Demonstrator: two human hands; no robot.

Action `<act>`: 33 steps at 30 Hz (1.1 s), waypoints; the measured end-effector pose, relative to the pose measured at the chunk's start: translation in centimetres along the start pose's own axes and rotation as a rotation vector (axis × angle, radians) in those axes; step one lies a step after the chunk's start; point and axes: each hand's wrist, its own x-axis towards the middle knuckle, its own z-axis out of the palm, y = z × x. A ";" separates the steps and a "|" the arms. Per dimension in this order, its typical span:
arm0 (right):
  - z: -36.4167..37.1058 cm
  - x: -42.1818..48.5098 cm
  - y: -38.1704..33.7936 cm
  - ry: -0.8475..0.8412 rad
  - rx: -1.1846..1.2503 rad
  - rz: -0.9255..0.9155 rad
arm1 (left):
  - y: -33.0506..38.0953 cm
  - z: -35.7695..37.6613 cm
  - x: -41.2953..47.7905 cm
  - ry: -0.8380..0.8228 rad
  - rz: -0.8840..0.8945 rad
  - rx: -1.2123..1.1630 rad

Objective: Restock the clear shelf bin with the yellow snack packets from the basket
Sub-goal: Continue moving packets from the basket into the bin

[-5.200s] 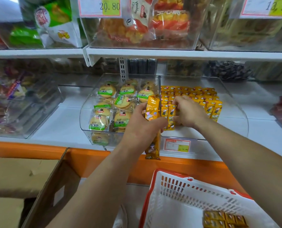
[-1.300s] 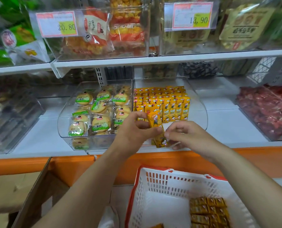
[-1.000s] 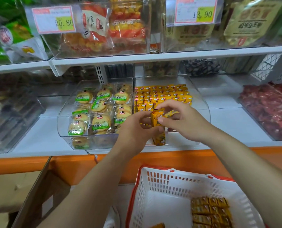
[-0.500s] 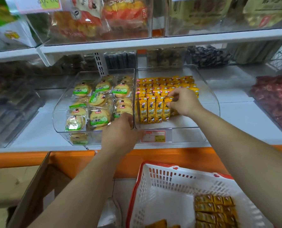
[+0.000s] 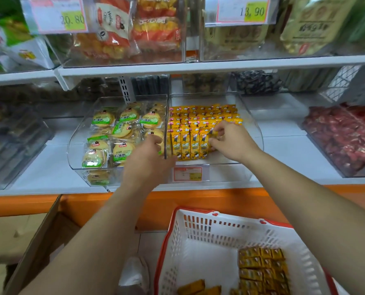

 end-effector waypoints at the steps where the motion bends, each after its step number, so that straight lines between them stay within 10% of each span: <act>1: -1.0 -1.2 -0.2 0.009 0.003 -0.021 | 0.2 -0.5 -0.3 0.042 0.033 -0.037; 10: -5.0 -14.6 2.6 -0.191 0.077 -0.025 | 0.7 3.0 -6.7 -0.276 0.096 -0.141; 22: 6.8 -23.1 16.8 -0.562 -0.042 0.295 | -7.8 20.7 -13.7 -0.770 -0.108 0.194; 33: 17.1 -25.0 22.6 -0.623 -0.334 0.157 | -17.2 32.4 -17.2 -0.974 -0.217 0.454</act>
